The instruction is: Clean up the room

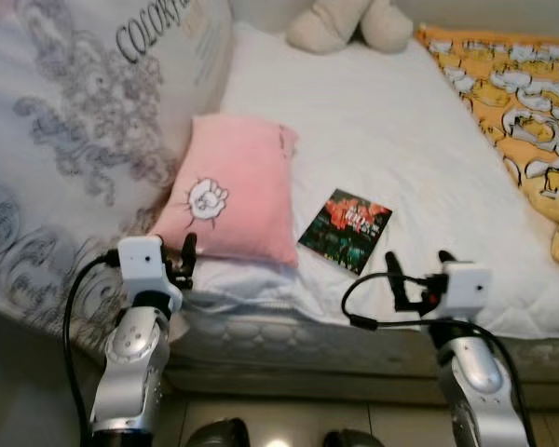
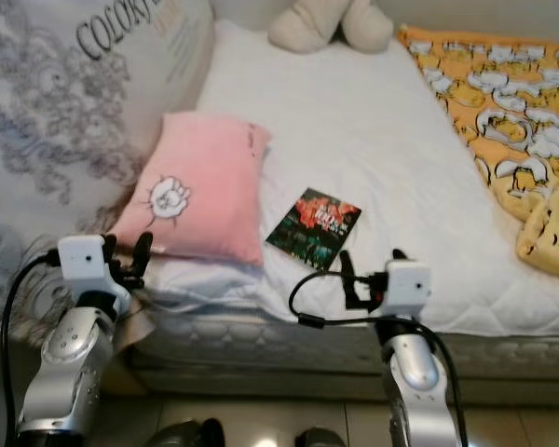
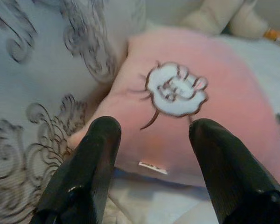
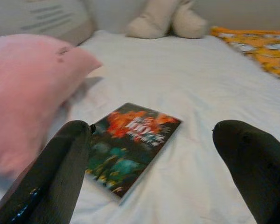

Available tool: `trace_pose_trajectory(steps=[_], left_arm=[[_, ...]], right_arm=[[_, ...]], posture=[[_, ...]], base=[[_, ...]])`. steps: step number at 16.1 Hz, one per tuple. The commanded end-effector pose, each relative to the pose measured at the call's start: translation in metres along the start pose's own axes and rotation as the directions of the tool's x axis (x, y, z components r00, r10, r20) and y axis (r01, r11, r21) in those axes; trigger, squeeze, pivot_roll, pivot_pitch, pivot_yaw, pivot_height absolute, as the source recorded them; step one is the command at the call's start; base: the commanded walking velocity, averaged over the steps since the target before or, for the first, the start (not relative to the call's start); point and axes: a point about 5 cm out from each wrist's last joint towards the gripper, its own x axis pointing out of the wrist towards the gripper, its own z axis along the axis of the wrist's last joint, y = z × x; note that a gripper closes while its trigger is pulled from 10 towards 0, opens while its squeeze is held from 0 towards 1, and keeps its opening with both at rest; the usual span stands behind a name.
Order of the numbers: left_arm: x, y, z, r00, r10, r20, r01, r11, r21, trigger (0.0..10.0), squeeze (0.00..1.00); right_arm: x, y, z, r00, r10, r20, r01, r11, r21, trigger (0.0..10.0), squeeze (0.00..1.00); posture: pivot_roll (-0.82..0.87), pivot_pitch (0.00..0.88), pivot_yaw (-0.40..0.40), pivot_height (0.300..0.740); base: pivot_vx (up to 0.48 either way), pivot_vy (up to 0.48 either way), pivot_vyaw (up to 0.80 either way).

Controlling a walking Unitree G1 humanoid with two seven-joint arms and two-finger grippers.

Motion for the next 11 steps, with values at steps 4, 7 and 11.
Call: trace_pose_trajectory(steps=[4, 7, 11], left_arm=[[0.015, -0.018, 0.014, 0.995, -0.060, 0.075, 0.058, 0.998, 0.029, 10.0, 0.00], [0.020, -0.020, 0.011, 0.996, -0.055, 0.064, 0.054, 0.998, 0.029, 10.0, 0.00], [0.018, -0.019, 0.003, 0.997, -0.068, 0.035, 0.066, 0.996, 0.067, 10.0, 0.00]], right_arm=[[0.022, 0.004, 0.012, 0.998, 0.056, 0.036, -0.055, 0.998, -0.016, 10.0, 0.00], [0.028, 0.007, 0.013, 0.996, 0.070, 0.054, -0.069, 0.997, -0.018, 10.0, 0.00], [0.018, -0.002, 0.000, 1.000, 0.016, 0.026, -0.017, 1.000, 0.013, 10.0, 0.00]], posture=[[-0.04, 0.000, -0.009, 0.740], [-0.07, 0.000, 0.003, 0.740], [-0.08, 0.000, 0.016, 0.740]], base=[[0.284, -0.383, 0.00], [0.280, -0.386, 0.00], [0.279, -0.387, 0.00]])
